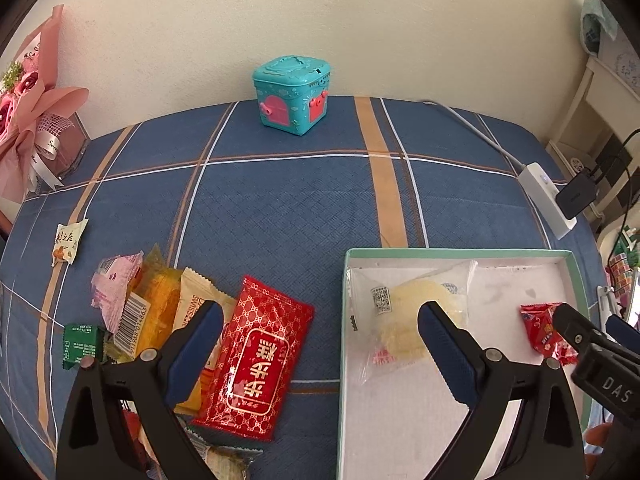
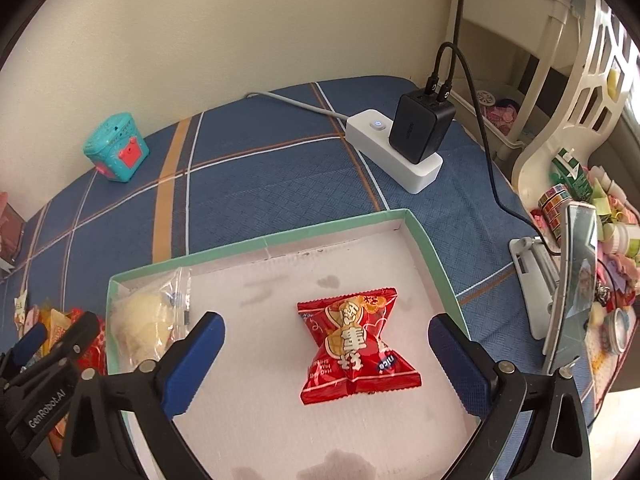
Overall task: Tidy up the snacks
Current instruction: 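Open both tools to drop the bun and red pastry into the tray, then move both tools back toward the snack pile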
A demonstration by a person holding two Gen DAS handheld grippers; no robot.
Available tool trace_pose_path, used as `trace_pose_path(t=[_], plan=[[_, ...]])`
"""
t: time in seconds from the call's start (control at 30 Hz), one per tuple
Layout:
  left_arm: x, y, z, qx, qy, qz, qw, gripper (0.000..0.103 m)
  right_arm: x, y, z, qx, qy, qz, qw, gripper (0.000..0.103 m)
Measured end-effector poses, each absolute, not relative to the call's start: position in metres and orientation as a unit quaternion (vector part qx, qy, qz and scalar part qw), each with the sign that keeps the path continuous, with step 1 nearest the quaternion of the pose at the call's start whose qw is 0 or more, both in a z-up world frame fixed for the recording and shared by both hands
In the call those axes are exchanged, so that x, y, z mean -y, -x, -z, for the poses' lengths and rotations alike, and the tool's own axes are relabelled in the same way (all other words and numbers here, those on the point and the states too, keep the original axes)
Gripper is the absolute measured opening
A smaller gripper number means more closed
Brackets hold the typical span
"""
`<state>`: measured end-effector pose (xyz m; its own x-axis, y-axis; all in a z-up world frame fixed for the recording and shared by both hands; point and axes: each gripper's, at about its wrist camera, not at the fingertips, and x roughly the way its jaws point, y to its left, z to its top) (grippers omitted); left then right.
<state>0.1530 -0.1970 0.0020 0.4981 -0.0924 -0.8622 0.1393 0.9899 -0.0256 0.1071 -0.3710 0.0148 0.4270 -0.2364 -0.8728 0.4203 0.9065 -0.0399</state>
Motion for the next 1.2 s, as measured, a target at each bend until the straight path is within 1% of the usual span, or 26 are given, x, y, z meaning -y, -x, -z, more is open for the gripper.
trace_pose_path(t=[0.2,0.47,0.67,0.83,1.0,1.2], plan=[[0.187,-0.144,-0.011,-0.495,-0.003,0.091,0.864,0.098,0.360,-0.104,-0.020,-0.508,-0.074,0.196,0.836,0.103],[0.161,-0.137,-0.020,-0.497,0.010,0.104,0.861,0.098,0.350,-0.098,-0.028,-0.510,-0.087,0.194,0.833,0.103],[0.140,-0.131,-0.023,-0.501,0.005,0.086,0.861,0.098,0.338,-0.090,-0.035,-0.503,-0.144,0.166,0.836,0.103],[0.116,-0.121,-0.029,-0.506,0.005,0.054,0.861,0.098,0.321,-0.084,-0.033,-0.502,-0.164,0.141,0.838,0.103],[0.094,-0.112,-0.037,-0.502,-0.020,0.024,0.864,0.098,0.298,-0.081,-0.032,-0.504,-0.149,0.132,0.840,0.103],[0.063,-0.102,-0.043,-0.505,-0.021,0.002,0.863,0.098,0.266,-0.077,-0.033,-0.503,-0.134,0.107,0.847,0.103]])
